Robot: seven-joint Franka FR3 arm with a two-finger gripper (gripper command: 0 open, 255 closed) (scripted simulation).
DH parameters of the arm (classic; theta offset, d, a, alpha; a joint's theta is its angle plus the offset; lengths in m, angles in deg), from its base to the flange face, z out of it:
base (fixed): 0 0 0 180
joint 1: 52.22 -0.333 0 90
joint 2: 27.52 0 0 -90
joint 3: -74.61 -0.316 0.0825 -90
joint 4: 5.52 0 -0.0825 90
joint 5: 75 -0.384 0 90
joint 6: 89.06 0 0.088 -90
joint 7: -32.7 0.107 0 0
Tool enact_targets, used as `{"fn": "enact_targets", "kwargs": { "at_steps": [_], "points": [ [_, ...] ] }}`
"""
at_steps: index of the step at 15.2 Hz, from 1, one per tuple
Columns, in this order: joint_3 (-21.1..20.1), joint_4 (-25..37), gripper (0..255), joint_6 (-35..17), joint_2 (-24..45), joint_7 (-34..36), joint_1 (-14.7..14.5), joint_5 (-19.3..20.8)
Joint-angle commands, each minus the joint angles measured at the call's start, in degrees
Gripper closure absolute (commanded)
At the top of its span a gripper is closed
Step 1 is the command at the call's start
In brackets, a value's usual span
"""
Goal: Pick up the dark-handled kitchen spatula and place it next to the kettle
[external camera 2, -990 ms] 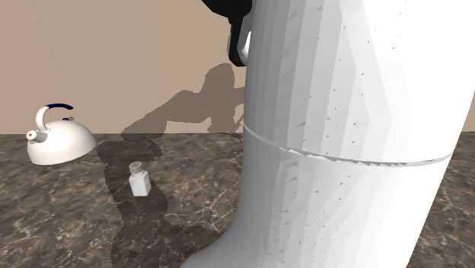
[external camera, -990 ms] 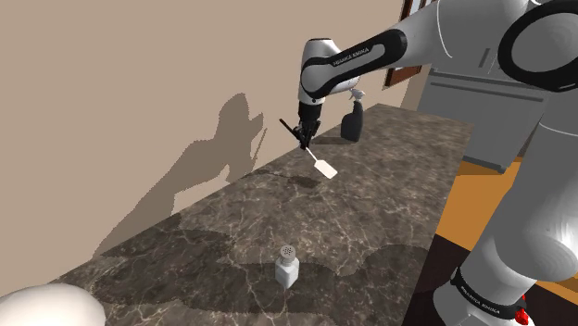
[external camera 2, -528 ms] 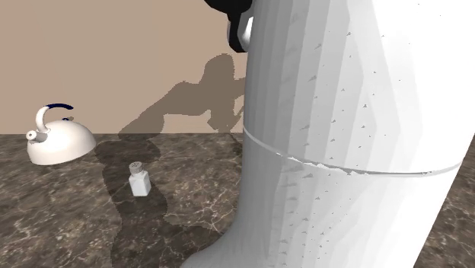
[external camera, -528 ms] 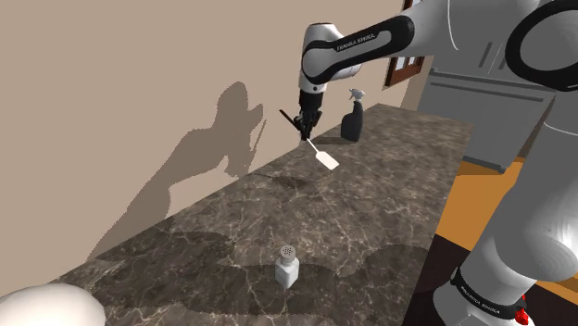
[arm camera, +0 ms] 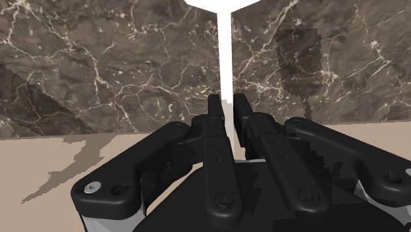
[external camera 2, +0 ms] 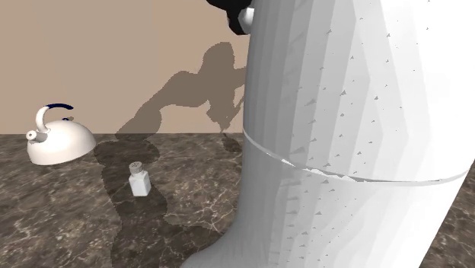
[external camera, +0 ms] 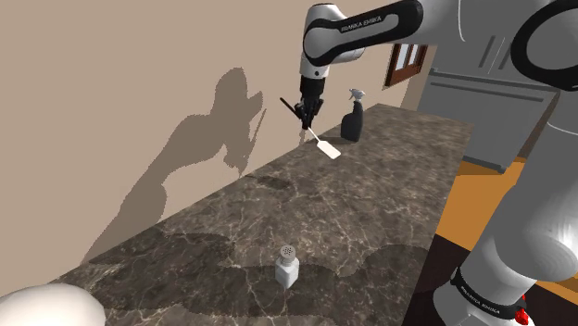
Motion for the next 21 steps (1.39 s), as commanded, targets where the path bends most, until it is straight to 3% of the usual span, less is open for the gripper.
{"fn": "enact_targets", "kwargs": {
  "at_steps": [1, 14, 21],
  "points": [
    [-0.02, 1.53, 255, 1.59, -0.04, 0.06, -0.03, 0.01],
    [-0.01, 11.88, 255, 11.45, 0.45, 0.11, -0.01, 0.02],
    [-4.26, 4.72, 255, 10.09, -5.36, 8.99, -4.56, 0.66]
  ]
}}
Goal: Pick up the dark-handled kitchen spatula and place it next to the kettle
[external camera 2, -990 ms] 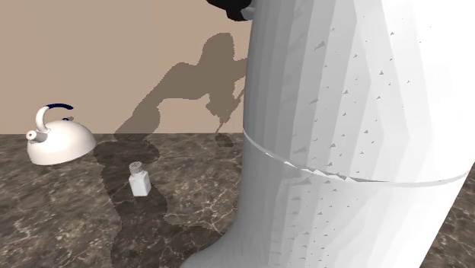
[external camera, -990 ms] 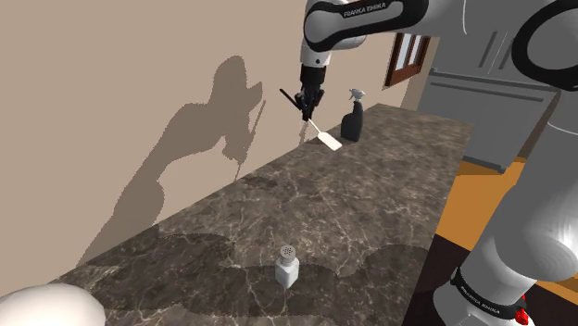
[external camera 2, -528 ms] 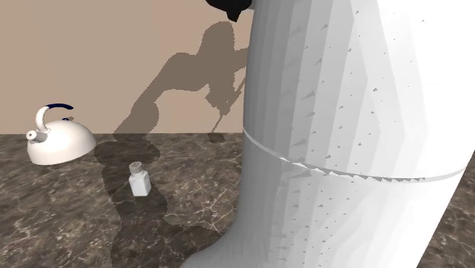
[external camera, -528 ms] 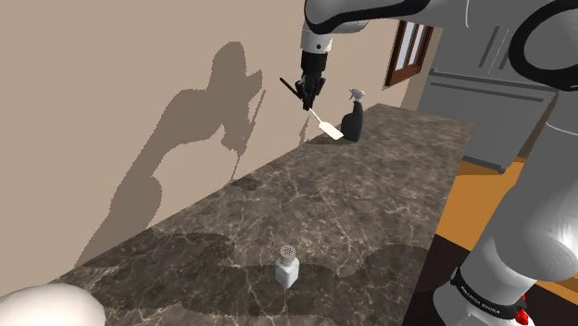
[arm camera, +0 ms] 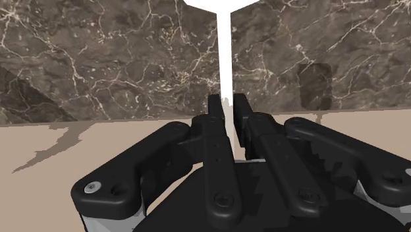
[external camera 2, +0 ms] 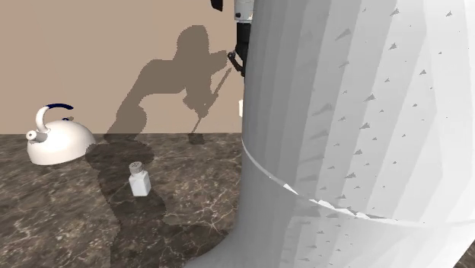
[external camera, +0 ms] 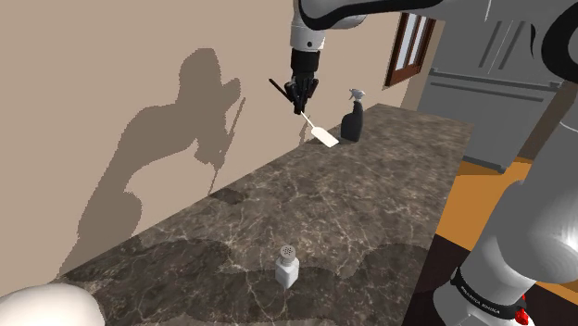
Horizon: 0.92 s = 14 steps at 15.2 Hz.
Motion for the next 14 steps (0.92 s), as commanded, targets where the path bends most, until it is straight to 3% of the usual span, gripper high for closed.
{"fn": "enact_targets", "kwargs": {
  "at_steps": [1, 14],
  "points": [
    [-1.30, -2.45, 255, -0.52, -1.91, 2.68, -1.30, 0.08],
    [-10.79, -5.33, 255, -0.59, -4.57, 20.23, -9.34, 0.28]
  ]
}}
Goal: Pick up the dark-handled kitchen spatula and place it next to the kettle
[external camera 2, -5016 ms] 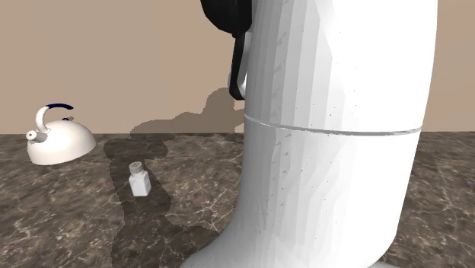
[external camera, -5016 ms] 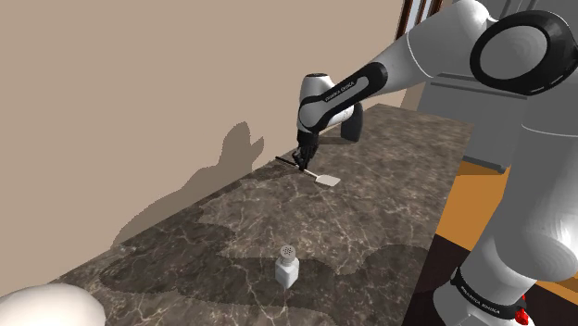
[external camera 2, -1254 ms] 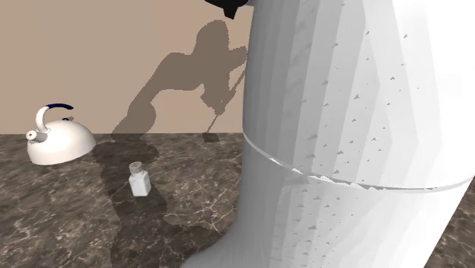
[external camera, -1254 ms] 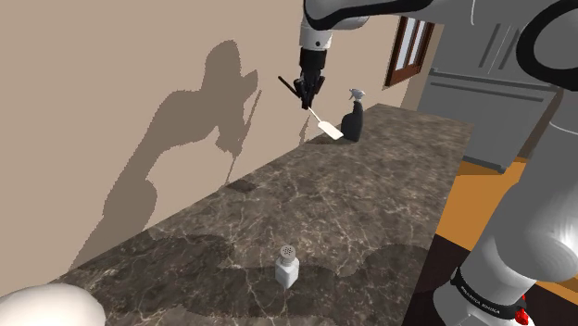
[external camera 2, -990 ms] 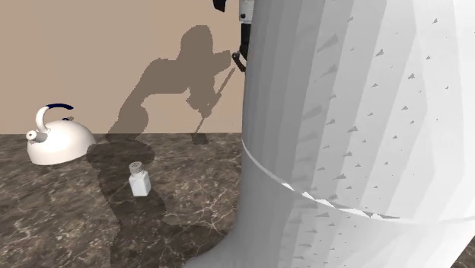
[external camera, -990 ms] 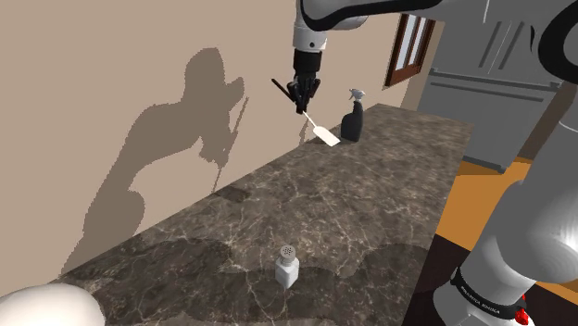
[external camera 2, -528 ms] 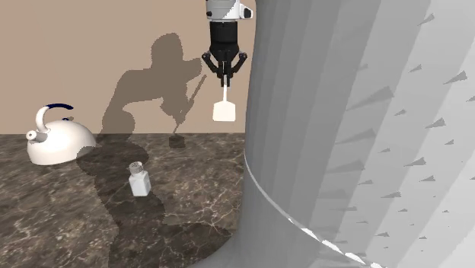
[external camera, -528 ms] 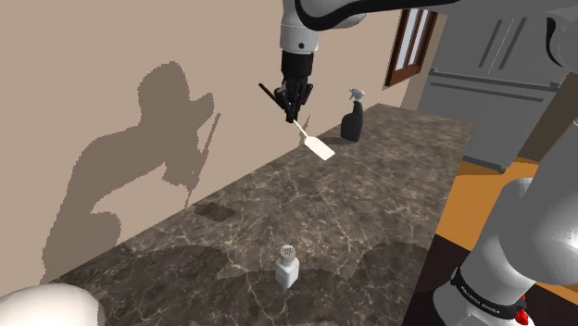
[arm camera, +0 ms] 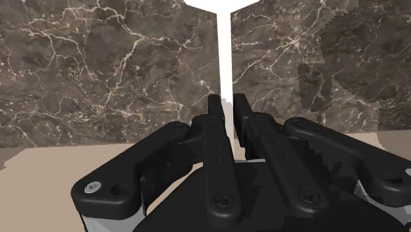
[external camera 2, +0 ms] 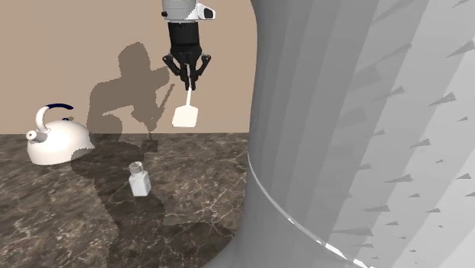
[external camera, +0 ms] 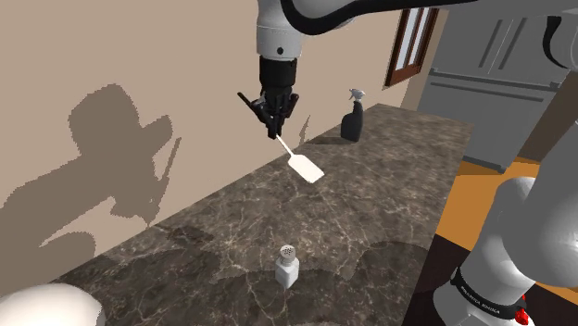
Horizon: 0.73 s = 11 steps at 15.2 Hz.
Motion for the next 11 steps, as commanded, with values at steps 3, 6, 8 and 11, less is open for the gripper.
{"fn": "enact_targets", "kwargs": {
  "at_steps": [3, 6, 8, 11],
  "points": [
    [-3.12, 1.25, 255, 0.35, 1.01, 5.82, -2.55, 0.36],
    [-5.42, 2.85, 255, 0.74, 2.38, 10.15, -4.51, 0.87],
    [-6.95, 4.29, 255, 1.09, 3.61, 13.08, -5.84, 1.38],
    [-9.17, 7.00, 255, 1.77, 5.97, 17.54, -8.00, 2.43]
  ]
}}
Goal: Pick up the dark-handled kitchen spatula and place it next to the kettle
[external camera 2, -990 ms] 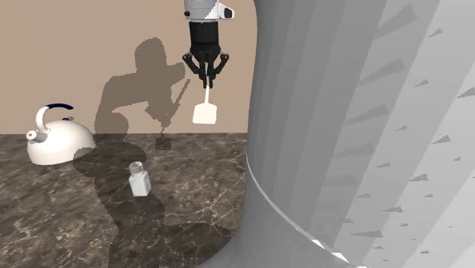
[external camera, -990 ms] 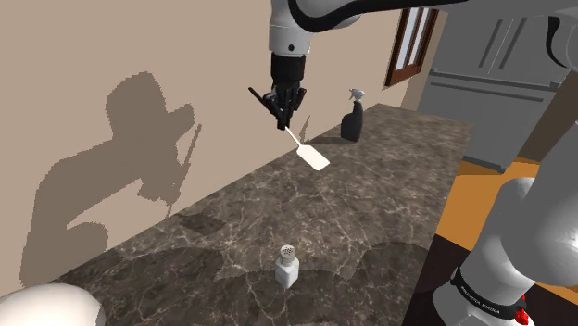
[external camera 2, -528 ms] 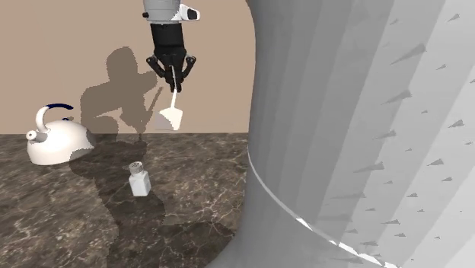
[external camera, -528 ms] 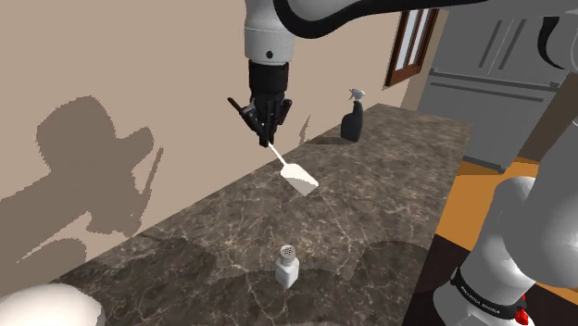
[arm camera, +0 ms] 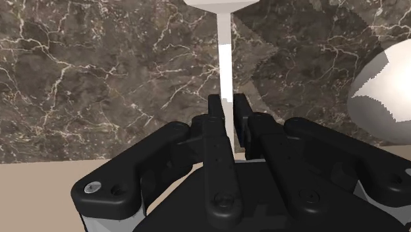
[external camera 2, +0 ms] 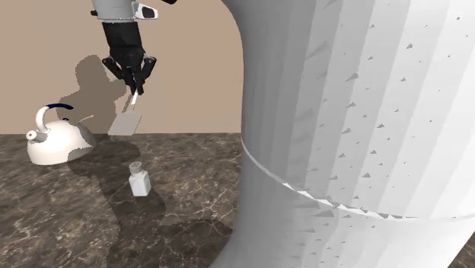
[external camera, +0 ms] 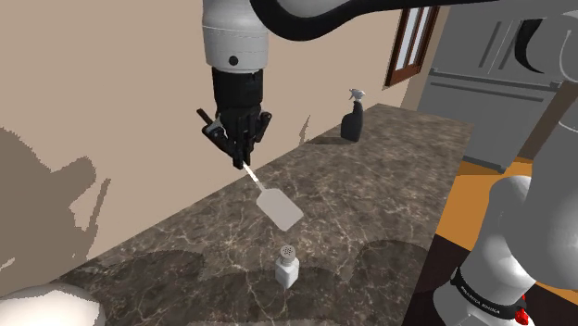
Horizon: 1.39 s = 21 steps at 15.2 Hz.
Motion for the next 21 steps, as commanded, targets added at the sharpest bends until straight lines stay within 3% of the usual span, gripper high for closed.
{"fn": "enact_targets", "kwargs": {
  "at_steps": [1, 10, 14, 16, 21],
  "points": [
    [-1.49, 2.07, 255, 0.63, 1.68, 3.16, -1.52, 0.78],
    [-6.82, 15.94, 255, 4.91, 13.23, 16.57, -10.26, 6.81],
    [-8.06, 25.56, 255, 8.42, 20.48, 21.91, -15.92, 10.61],
    [-8.30, 33.07, 255, 11.34, 25.67, 24.62, -20.13, 13.15],
    [-8.22, 26.58, 255, 6.47, 24.00, 24.87, -18.82, 12.34]
  ]
}}
